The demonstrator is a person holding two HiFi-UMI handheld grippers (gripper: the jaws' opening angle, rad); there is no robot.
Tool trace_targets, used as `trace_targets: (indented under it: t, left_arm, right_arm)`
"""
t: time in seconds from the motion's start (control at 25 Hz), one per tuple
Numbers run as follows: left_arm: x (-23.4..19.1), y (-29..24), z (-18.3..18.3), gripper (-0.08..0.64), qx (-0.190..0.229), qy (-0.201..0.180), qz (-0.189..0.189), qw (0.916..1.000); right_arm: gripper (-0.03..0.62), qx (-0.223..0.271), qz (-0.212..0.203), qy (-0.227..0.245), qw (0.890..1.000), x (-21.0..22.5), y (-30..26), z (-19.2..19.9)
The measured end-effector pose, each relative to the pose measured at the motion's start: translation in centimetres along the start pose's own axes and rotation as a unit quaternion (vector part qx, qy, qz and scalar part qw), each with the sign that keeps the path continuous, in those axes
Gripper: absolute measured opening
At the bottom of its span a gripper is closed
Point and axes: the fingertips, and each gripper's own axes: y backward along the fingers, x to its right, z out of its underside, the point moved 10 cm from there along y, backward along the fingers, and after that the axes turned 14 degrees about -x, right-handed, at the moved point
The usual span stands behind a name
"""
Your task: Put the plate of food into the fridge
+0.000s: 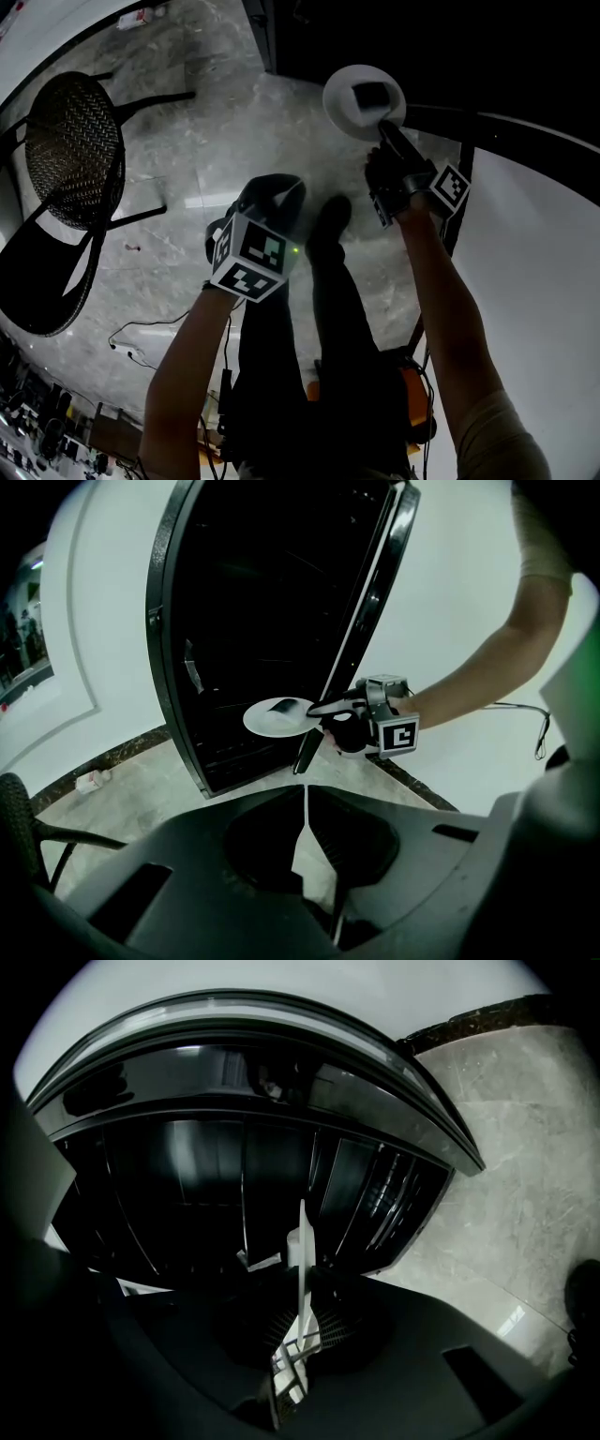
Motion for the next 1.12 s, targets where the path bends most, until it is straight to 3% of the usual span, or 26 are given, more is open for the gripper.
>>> trace_targets:
  t: [0.28, 0.88, 1.12]
  left_arm:
    - [-0.6, -1.5, -0.5, 0.018, 0.007, -0.01, 0.008, 0.9999]
    - [-1.5, -6.9, -4.4, 0.02, 0.01, -0.078, 0.0, 0.9969]
    - [-1.1, -8.6, -4.8, 0.019, 0.026, -0.098, 0.013, 0.9948]
  right_arm:
    - [0.035, 0.002, -0.012, 0.002, 1.0, 0.6, -0.6, 0.1]
    - [0.035, 0.022, -0.039, 0.001, 0.999, 2.1, -0.7, 0.5]
    - [0.035, 0.044, -0.048, 0.001, 0.998, 3.2, -1.4, 0.5]
